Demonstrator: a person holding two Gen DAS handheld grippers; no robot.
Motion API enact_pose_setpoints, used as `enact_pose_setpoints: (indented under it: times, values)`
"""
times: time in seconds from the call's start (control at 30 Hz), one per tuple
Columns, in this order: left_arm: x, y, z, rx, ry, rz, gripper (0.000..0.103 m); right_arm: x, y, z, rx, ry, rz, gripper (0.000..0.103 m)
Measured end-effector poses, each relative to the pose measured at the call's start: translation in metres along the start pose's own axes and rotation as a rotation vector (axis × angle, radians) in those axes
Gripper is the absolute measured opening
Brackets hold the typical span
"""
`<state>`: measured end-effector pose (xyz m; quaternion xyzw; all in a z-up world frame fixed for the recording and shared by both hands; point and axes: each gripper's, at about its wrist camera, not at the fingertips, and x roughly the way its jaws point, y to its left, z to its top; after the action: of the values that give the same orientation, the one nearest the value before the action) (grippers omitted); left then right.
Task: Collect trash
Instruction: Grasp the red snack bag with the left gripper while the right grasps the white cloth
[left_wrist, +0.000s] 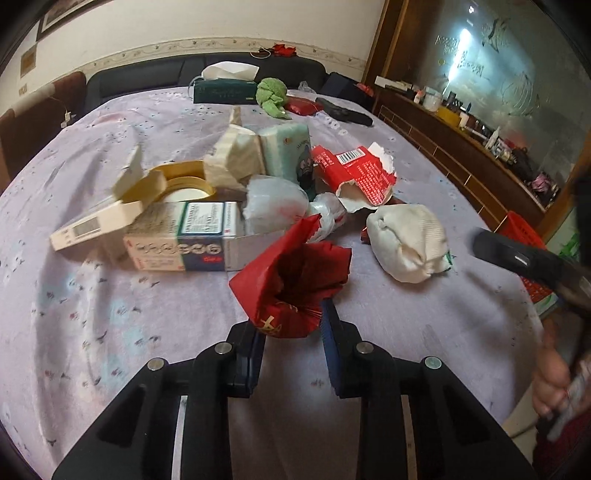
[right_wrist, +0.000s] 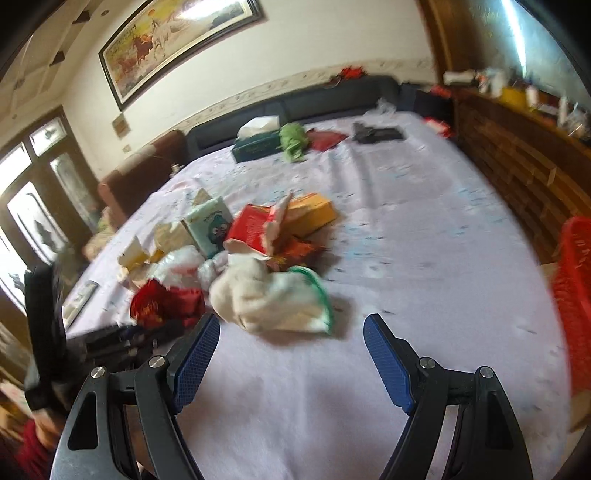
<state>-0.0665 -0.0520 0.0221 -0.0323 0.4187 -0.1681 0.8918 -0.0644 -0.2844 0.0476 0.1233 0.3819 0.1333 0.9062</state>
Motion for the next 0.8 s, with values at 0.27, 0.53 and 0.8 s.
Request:
enact_pose_setpoints:
  times: [0.27, 0.53, 0.8]
  values:
    - [-0.017, 0.01, -0.007, -0.006, -0.035, 0.007, 0.027, 0.061, -0.003, 0.013, 0.083, 0.13, 0.086, 0.061]
    - [-0.02, 0.006, -0.007, 0.007, -0.055, -0.002, 0.027, 0.045, 0.017, -0.002, 0.046, 0.077, 0.064, 0.022]
    - [-0.024, -0.006, -0.007, 0.025, -0.065, -0.018, 0.027, 0.011, 0.018, -0.01, 0.033, 0.01, 0.046, 0.022]
